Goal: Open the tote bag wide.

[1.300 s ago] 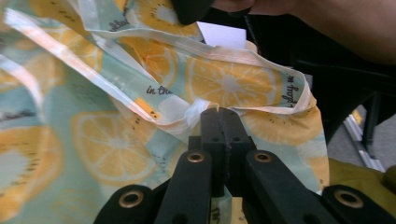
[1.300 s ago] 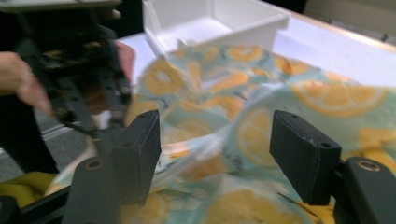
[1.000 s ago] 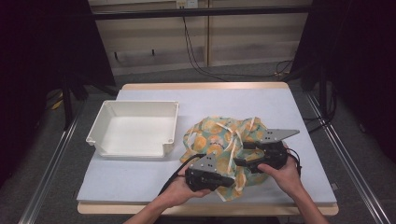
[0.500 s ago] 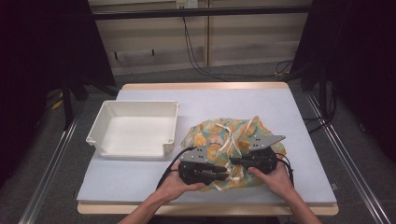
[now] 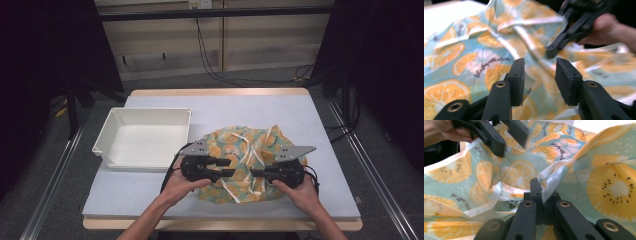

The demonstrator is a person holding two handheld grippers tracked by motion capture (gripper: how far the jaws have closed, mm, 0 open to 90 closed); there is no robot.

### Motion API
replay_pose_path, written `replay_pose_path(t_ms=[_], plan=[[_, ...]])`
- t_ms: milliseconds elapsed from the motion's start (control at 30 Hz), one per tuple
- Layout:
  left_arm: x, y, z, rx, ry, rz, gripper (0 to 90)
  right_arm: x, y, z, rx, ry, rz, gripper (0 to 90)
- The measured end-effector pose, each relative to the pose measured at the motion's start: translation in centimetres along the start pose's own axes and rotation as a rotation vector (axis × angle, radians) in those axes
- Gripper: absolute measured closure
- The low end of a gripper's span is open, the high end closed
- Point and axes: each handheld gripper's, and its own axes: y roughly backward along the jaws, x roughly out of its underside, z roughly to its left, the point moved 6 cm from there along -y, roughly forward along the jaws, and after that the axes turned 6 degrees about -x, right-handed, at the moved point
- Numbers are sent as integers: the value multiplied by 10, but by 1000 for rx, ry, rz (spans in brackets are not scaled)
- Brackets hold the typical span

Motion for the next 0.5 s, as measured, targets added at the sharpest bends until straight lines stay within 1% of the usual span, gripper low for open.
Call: replay_pose_path(t_ms=[33,67,100,133,167,200,233,267,300,367,400,500], plan=[[2,-3,1,-1,-1,20,542,0,1,0,4,4,-2,898],[3,-7,1,-6,-4,35,542,0,1,0,4,4,-2,898],[5,-10,-1,12,-3,45,535,-1,1,0,5,4,-4,898],[6,-13,-2,3,-13,65,516,-1,2,0,1,0,-6,898],[8,-18,-4,-1,-26,89,534,-1,3,0,0,0,-11,899],[8,-18,-4,-1,-26,89,550,-2,3,0,1,1,-13,899],[11,-22,-4,-19,-39,114,592,-2,4,0,0,2,-16,899],[12,-24,-4,-22,-51,122,660,-2,4,1,-1,1,-16,898],[12,-25,-2,-30,-51,128,723,-2,4,1,-3,-1,-15,899],[12,-25,-1,-24,-43,131,852,-1,6,2,-5,-7,-18,899],[11,-24,0,-27,-49,126,884,0,7,3,-6,-9,-17,899],[6,-20,1,-23,-50,115,899,2,11,4,-3,-14,-15,899]])
